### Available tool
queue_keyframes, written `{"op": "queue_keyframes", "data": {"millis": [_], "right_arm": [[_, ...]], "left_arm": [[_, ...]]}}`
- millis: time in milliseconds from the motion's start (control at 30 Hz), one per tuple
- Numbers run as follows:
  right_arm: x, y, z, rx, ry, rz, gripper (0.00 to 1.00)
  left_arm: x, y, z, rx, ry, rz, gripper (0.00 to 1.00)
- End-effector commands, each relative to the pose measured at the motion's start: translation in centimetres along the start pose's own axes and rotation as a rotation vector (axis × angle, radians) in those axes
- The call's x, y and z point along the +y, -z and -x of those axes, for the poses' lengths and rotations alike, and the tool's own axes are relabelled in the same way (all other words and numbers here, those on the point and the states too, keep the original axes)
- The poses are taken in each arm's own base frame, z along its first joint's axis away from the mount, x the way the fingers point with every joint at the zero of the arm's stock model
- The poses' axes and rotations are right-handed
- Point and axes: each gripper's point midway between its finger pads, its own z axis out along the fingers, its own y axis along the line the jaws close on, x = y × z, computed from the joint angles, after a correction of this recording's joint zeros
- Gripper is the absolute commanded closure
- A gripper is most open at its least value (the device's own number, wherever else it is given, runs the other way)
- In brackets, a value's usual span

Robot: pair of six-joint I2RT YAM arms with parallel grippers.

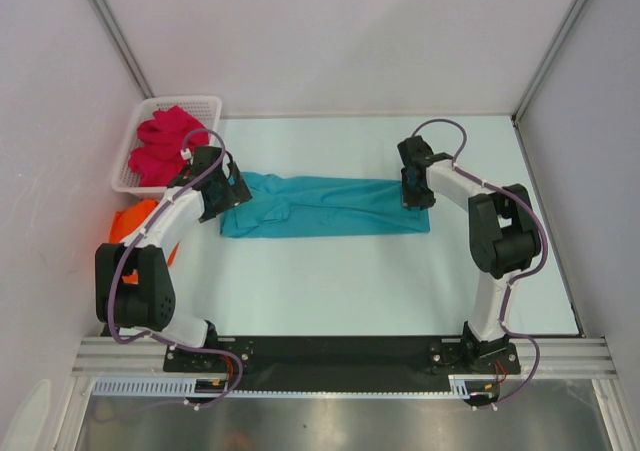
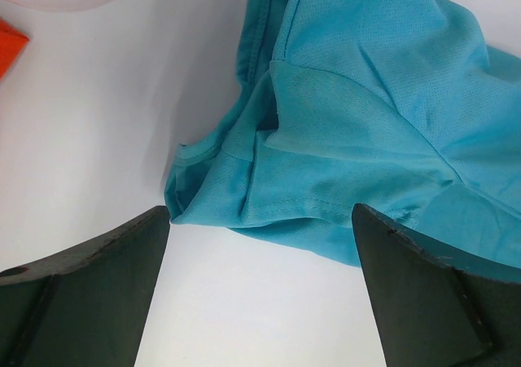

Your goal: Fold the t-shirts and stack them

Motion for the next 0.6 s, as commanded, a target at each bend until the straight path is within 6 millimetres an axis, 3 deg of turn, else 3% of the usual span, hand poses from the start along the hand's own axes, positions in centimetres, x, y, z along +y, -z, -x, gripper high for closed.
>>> {"op": "queue_keyframes", "data": {"millis": [0,133,267,300,333,367,567], "right_arm": [[-0.4,0.2,0.0,-0.025,-0.016,-0.015,0.62],[-0.4,-0.2,-0.7,-0.011,-0.017,-0.014,0.62],[-0.2,-0.3,-0.8,-0.009,-0.014,-0.004,0.71],[-0.1,-0.3,-0.7,-0.01,-0.014,-0.002,0.75],[-0.1,-0.2,-0.7,-0.01,-0.011,-0.001,0.9],[-0.1,-0.1,-0.6,-0.012,-0.011,0.001,0.99],[-0.5,1.1,0.2,-0.04,-0.004,-0.004,1.0]], "left_arm": [[-0.4,0.3,0.8,-0.031,-0.006,-0.031,0.0],[-0.4,0.3,0.7,-0.027,-0.007,-0.033,0.0],[-0.5,0.3,0.8,-0.028,-0.008,-0.035,0.0],[-0.5,0.3,0.8,-0.028,-0.008,-0.035,0.0],[-0.4,0.3,0.8,-0.031,-0.006,-0.033,0.0],[-0.5,0.3,0.7,-0.028,-0.008,-0.035,0.0],[-0.5,0.4,0.8,-0.031,-0.006,-0.039,0.0]]}}
